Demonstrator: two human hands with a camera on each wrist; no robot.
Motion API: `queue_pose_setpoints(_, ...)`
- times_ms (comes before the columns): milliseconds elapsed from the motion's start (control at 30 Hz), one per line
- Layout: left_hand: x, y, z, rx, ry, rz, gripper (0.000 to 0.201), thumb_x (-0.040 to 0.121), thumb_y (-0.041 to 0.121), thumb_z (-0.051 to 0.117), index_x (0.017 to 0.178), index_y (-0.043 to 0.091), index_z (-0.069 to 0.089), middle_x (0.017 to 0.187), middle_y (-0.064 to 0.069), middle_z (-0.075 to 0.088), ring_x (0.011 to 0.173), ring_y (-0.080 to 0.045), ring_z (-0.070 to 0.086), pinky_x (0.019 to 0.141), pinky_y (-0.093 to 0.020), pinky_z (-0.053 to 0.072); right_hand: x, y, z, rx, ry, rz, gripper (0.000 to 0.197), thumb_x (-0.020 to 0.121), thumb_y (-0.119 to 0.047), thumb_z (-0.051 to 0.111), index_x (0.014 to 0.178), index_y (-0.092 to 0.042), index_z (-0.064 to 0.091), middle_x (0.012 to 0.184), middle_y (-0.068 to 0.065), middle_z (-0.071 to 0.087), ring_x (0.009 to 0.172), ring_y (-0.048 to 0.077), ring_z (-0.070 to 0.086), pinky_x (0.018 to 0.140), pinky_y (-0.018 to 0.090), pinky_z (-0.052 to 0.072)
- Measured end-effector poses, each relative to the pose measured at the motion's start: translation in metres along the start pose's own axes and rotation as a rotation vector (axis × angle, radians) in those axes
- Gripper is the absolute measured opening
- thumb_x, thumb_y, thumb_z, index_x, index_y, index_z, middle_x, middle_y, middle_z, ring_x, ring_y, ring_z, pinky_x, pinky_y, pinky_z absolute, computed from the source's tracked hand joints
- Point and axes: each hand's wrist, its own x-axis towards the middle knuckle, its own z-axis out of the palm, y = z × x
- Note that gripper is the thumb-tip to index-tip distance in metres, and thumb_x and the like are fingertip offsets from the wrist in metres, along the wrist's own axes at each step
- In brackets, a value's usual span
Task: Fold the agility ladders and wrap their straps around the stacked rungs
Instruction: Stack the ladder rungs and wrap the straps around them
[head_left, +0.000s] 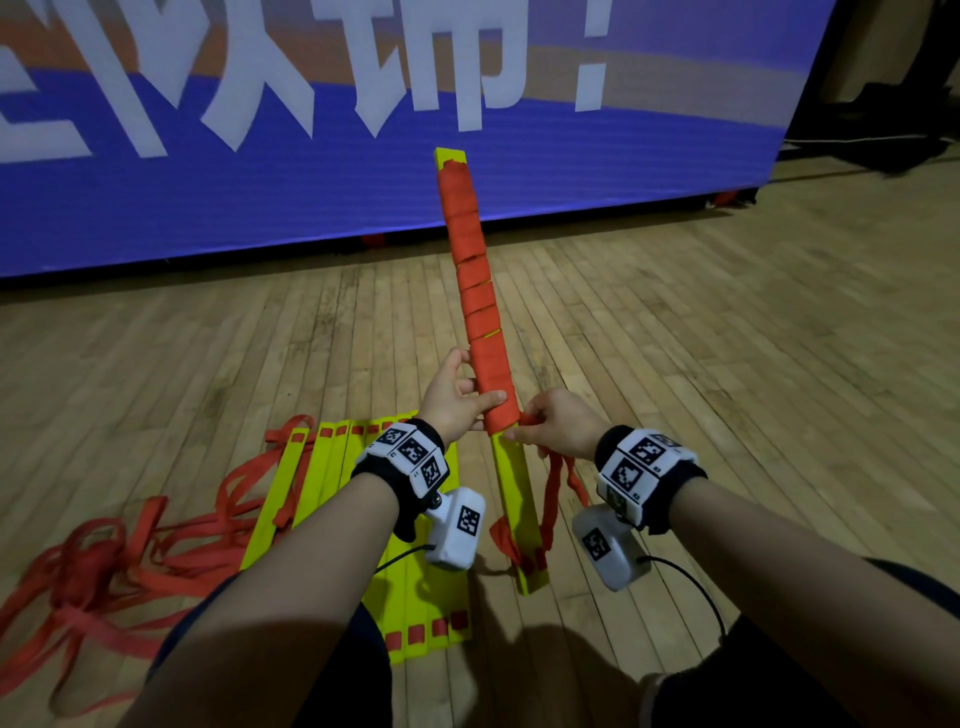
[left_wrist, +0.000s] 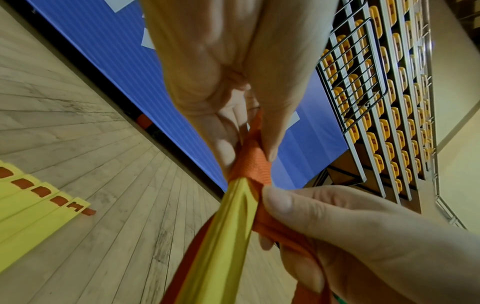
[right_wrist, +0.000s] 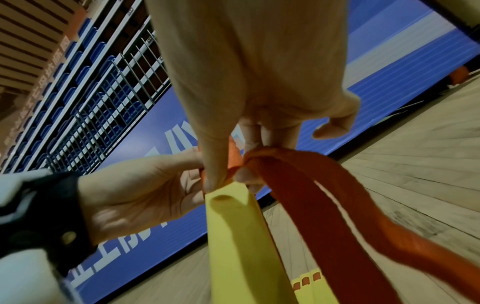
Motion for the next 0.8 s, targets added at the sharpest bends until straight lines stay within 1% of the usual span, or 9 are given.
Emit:
queue_pose_setpoints(100,0.000,0.000,0.001,-0.003,0.002,0.006,0.042,0.085,0.000,0.066,0.109,0.018,0.037,0.100,-0.015,0.067,0.076,-0.020,0.067,0.055,-0.030,0.056,0.000,-0.003,0.004,-0.041,0.032,0.031,0.034,0.075,-0.040,0.077,0.074,-0.008,0.064,0.061,0.002,0.059,0.055,0.013,0.056,0.059,0.029,0.047)
queue_pose_setpoints(200,-0.001,0.002,0.004,-0.005,-0.008,0.019,0.041,0.085,-0.001,0.066,0.107,0.018,0.037,0.093,-0.010,0.066,0.067,-0.014,0.065,0.046,-0.020,0.049,0.002,-0.004,0.008,-0.135,0.101,0.081,0.044,0.068,-0.053,0.077,0.075,-0.011,0.065,0.060,-0.003,0.055,0.065,0.016,0.053,0.073,0.038,0.043)
queue_pose_setpoints(300,0.000,0.003,0.004,-0.015,-0.045,0.003,0.041,0.085,-0.001,0.066,0.107,0.018,0.036,0.089,-0.006,0.066,0.062,-0.009,0.065,0.046,-0.019,0.048,0.000,-0.005,0.007,-0.190,0.119,0.111,0.041,0.070,-0.057,0.073,0.067,-0.019,0.059,0.060,-0.006,0.051,0.070,0.015,0.051,0.079,0.038,0.039)
queue_pose_setpoints(367,0.000,0.004,0.000,-0.040,-0.123,-0.028,0.042,0.086,-0.002,0.065,0.108,0.018,0.036,0.092,-0.007,0.067,0.069,-0.012,0.066,0.052,-0.024,0.053,-0.003,-0.006,0.005,-0.219,0.107,0.116,0.040,0.073,-0.057,0.070,0.066,-0.020,0.058,0.062,-0.006,0.051,0.073,0.014,0.052,0.083,0.039,0.037)
queue_pose_setpoints(433,-0.001,0.006,-0.006,-0.094,-0.235,-0.062,0.042,0.086,-0.008,0.061,0.109,0.017,0.036,0.099,-0.013,0.066,0.082,-0.021,0.066,0.066,-0.032,0.059,-0.004,-0.004,0.003,-0.206,0.081,0.109,0.040,0.074,-0.056,0.070,0.070,-0.018,0.061,0.065,-0.005,0.053,0.073,0.013,0.052,0.078,0.036,0.036)
queue_pose_setpoints(533,-0.002,0.007,-0.010,-0.133,-0.320,-0.078,0.043,0.086,-0.014,0.056,0.109,0.016,0.036,0.110,-0.020,0.060,0.097,-0.031,0.061,0.080,-0.040,0.056,-0.003,-0.001,-0.001,-0.069,0.035,0.076,0.041,0.074,-0.049,0.073,0.080,-0.009,0.069,0.066,0.002,0.057,0.065,0.014,0.054,0.063,0.029,0.040)
queue_pose_setpoints(600,-0.002,0.006,-0.010,-0.135,-0.306,-0.076,0.045,0.085,-0.014,0.058,0.114,0.013,0.035,0.112,-0.019,0.059,0.098,-0.030,0.062,0.081,-0.039,0.056,-0.002,0.000,-0.001,-0.024,0.024,0.065,0.041,0.074,-0.047,0.074,0.084,-0.008,0.071,0.067,0.004,0.057,0.062,0.014,0.053,0.061,0.030,0.041)
queue_pose_setpoints(700,-0.001,0.003,-0.008,-0.119,-0.245,-0.072,0.051,0.083,-0.011,0.062,0.123,0.009,0.038,0.108,-0.010,0.059,0.093,-0.023,0.064,0.076,-0.034,0.059,-0.001,0.002,-0.001,-0.004,0.016,0.066,0.035,0.074,-0.047,0.074,0.078,-0.012,0.069,0.065,0.002,0.056,0.060,0.013,0.052,0.063,0.031,0.043)
queue_pose_setpoints(800,0.001,0.001,-0.006,-0.101,-0.209,-0.056,0.045,0.082,-0.010,0.064,0.120,0.010,0.048,0.110,-0.007,0.058,0.090,-0.019,0.064,0.078,-0.033,0.058,-0.004,0.000,-0.005,0.052,-0.023,0.038,0.026,0.080,-0.036,0.073,0.071,-0.015,0.062,0.062,-0.001,0.052,0.056,0.010,0.049,0.056,0.022,0.041)
